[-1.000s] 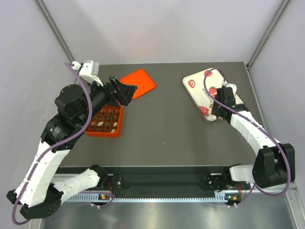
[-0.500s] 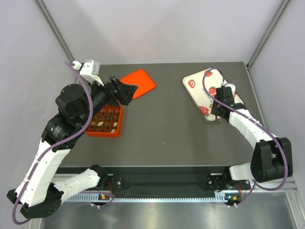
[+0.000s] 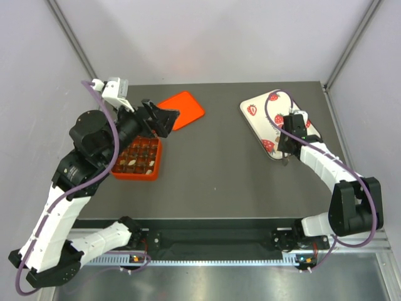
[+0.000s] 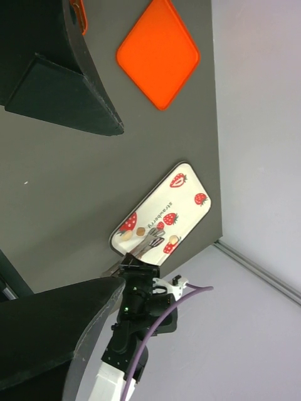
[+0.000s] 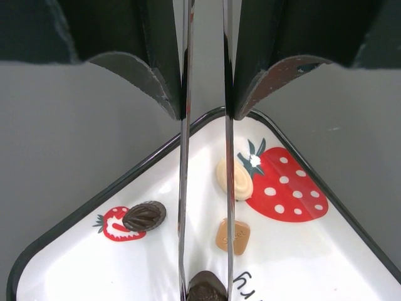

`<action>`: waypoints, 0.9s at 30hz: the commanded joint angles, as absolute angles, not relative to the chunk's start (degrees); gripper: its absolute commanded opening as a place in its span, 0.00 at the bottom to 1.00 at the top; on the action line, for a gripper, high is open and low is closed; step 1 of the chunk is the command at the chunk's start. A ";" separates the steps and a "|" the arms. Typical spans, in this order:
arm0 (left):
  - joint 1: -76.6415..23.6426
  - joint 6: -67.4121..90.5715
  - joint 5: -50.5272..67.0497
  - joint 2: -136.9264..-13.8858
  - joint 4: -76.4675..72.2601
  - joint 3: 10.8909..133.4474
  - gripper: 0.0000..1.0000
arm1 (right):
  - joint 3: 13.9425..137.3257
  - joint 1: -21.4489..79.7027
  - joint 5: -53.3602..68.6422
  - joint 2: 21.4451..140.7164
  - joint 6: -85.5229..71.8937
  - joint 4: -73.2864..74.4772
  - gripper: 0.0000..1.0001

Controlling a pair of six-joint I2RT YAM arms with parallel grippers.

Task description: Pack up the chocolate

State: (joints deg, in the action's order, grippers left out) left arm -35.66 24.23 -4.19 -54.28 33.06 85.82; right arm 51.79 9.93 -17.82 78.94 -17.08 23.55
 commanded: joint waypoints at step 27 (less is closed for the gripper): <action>-35.51 23.03 -2.46 -56.16 30.67 95.71 0.99 | 66.44 32.58 -10.72 77.67 -26.71 17.69 0.32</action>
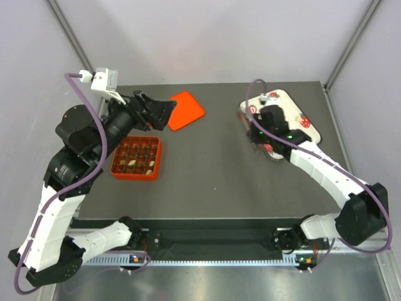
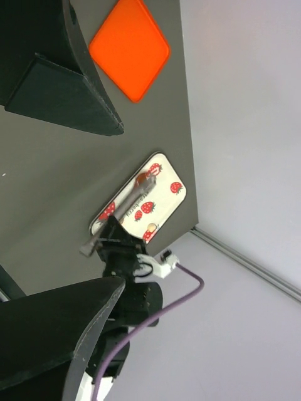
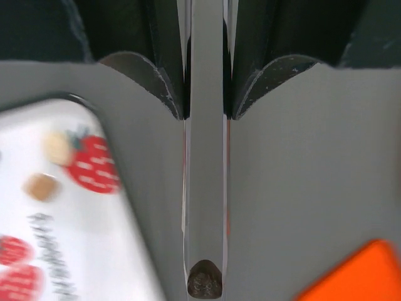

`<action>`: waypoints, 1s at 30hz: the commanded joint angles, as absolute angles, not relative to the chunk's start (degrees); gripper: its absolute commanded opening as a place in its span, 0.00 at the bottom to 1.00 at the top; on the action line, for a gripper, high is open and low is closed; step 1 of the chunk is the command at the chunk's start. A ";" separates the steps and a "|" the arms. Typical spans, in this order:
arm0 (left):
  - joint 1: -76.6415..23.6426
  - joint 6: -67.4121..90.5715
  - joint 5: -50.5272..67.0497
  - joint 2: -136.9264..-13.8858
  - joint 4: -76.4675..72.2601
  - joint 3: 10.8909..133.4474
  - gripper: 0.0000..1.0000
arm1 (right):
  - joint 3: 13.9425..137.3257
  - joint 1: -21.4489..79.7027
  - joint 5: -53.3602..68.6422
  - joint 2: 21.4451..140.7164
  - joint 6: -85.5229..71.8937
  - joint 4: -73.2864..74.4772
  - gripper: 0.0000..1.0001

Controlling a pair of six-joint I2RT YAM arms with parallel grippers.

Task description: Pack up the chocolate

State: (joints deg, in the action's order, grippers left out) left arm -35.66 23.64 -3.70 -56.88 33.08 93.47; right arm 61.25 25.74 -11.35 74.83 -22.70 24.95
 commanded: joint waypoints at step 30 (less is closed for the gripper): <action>-35.51 23.38 -1.93 -53.61 31.38 97.03 0.99 | 110.65 67.15 -6.50 125.94 -20.48 3.96 0.32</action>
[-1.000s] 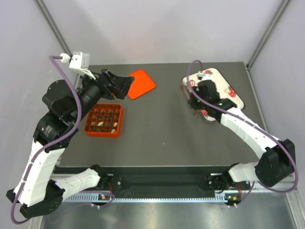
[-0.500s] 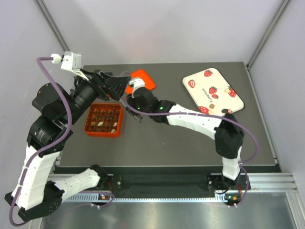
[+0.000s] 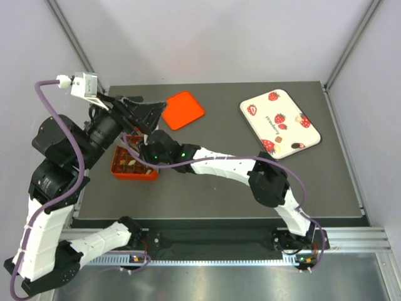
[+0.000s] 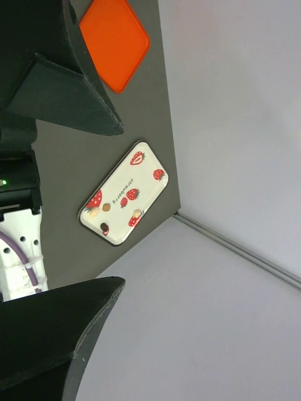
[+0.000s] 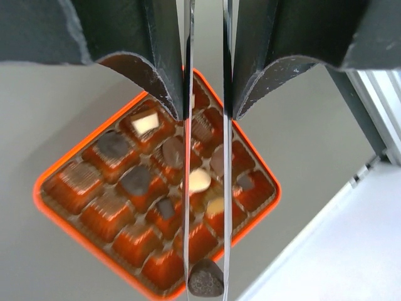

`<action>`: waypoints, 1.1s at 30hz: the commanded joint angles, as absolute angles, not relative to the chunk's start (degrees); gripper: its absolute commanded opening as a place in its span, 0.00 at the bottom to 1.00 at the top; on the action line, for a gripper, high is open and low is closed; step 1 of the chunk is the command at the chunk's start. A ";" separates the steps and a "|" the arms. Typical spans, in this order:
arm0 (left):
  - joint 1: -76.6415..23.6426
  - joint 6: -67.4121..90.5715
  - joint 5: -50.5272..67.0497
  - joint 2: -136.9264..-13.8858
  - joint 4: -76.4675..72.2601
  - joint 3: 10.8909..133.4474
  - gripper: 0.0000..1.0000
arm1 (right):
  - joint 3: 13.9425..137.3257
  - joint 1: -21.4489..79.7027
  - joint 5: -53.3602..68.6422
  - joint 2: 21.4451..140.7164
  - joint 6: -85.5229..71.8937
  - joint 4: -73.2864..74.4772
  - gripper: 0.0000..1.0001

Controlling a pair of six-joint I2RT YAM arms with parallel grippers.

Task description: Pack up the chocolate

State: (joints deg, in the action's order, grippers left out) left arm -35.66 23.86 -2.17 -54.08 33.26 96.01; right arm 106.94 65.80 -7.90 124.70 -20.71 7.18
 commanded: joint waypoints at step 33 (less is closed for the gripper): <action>-35.51 24.34 -2.02 -53.79 31.47 96.24 0.99 | 107.06 67.41 -14.68 123.32 -13.28 2.82 0.40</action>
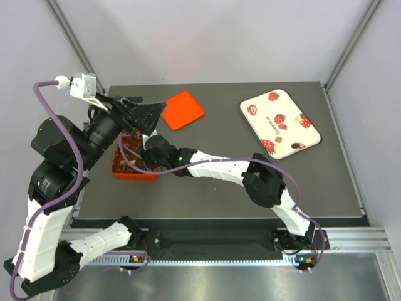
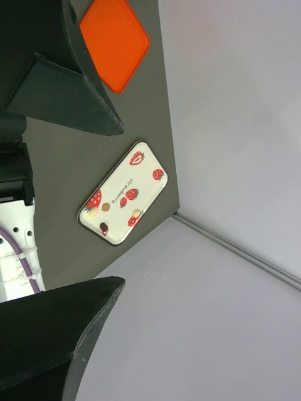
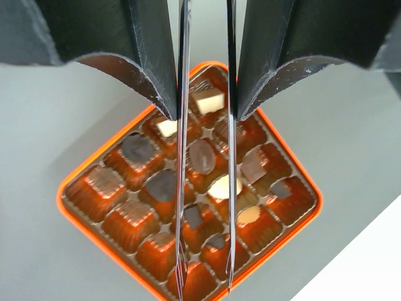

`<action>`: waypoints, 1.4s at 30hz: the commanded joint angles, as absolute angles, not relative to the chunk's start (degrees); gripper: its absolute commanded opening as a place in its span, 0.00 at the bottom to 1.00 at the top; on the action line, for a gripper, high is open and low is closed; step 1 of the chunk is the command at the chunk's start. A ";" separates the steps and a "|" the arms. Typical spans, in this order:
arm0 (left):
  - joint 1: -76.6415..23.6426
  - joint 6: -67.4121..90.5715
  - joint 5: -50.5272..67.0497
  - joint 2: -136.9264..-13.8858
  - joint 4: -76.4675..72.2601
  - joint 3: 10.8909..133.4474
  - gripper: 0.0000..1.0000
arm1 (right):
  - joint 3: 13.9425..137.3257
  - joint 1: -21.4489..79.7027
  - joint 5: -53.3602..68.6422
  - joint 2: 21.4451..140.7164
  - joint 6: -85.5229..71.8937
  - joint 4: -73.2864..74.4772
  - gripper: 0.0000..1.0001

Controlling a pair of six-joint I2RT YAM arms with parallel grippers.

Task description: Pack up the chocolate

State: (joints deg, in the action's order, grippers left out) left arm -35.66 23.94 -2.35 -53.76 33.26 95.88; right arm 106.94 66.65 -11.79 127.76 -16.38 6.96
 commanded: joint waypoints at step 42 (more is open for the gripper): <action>-34.63 27.51 -0.26 -62.40 27.25 73.39 0.99 | 48.78 7.75 -18.72 60.82 -21.53 35.94 0.40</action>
